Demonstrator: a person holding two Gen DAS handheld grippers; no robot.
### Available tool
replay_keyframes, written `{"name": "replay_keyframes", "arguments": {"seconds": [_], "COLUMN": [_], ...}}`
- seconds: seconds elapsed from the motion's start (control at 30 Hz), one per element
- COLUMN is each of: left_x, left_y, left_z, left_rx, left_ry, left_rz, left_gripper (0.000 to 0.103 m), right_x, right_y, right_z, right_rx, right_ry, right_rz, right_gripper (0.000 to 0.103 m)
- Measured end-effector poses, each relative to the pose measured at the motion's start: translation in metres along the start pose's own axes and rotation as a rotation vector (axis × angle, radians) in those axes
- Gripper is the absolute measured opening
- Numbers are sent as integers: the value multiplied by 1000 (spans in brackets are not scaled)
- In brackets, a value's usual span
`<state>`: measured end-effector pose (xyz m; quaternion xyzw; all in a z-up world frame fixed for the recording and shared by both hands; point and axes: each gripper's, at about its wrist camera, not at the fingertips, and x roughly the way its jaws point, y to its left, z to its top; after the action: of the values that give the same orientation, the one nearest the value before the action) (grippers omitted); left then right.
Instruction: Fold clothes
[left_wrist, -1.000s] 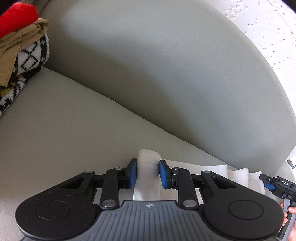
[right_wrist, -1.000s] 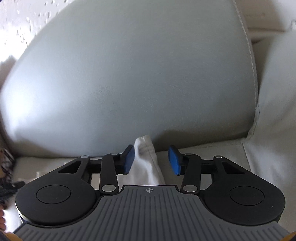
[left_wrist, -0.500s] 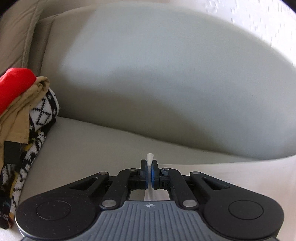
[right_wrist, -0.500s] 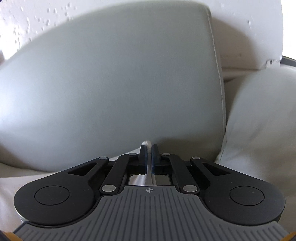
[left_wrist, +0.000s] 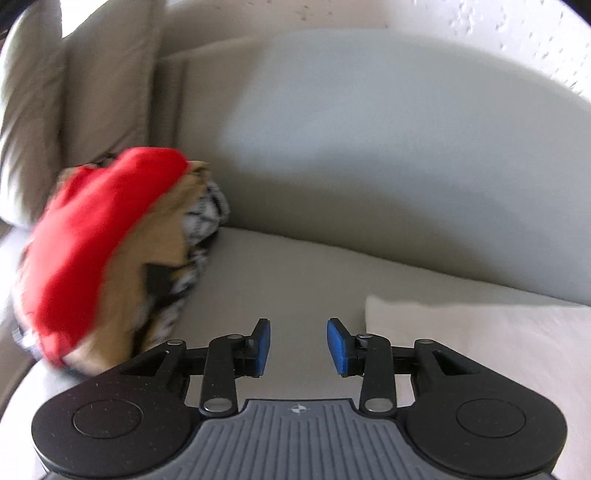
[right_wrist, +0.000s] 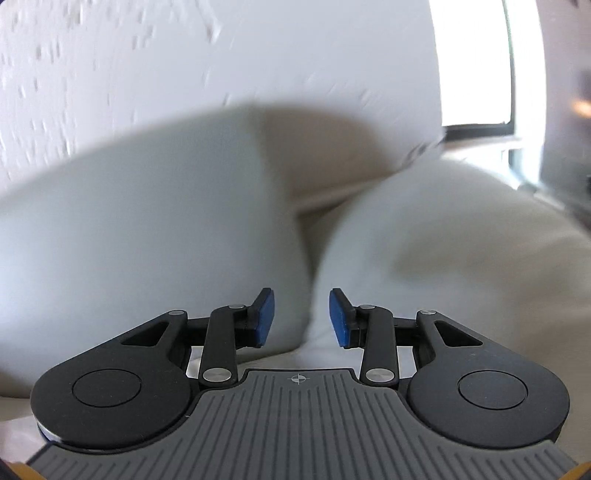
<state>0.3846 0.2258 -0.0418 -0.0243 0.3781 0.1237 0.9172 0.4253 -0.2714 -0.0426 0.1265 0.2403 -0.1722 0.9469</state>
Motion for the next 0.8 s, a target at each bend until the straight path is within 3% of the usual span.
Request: {"name": "replay_keyframes", "arguments": {"seconds": [0.17, 0.27, 0.3, 0.33, 0.4, 0.43, 0.47, 0.53, 0.6, 0.7, 0.77, 0.8], "left_x": [-57, -57, -53, -52, -45, -41, -33, -24, -22, -29, -32, -35], "left_y": [12, -2, -10, -19, -39, -47, -51, -52, -48, -43, -44, -46], "left_z": [-15, -28, -32, -38, -51, -58, -64, -75, -82, -89, -88, -88], "left_rx": [-40, -14, -2, 16, 68, 93, 106, 102, 110, 151, 176, 185], "left_ry": [146, 311, 342, 328, 253, 214, 190, 177, 156, 130, 132, 133], "left_rz": [-241, -417, -448, -432, -319, -261, -221, -130, -35, 12, 39, 51], "left_gripper": [35, 40, 39, 39, 31, 21, 18, 12, 9, 9, 12, 13], "right_x": [-9, -10, -10, -11, -11, -6, -2, -4, -6, -14, -13, -23], "right_y": [0, 3, 4, 5, 7, 7, 4, -8, -19, -51, -71, -68], "right_z": [-32, -55, -63, -70, -85, -95, -101, -107, -113, -109, -112, -110], "right_rx": [11, 14, 16, 17, 19, 26, 33, 34, 34, -39, -35, -33], "right_ry": [231, 387, 439, 492, 596, 650, 667, 627, 587, 468, 486, 471], "right_rz": [220, 365, 414, 462, 559, 590, 574, 486, 398, 113, 76, 106], "right_gripper": [47, 47, 42, 26, 21, 18, 18, 0, 0, 2, 0, 0]}}
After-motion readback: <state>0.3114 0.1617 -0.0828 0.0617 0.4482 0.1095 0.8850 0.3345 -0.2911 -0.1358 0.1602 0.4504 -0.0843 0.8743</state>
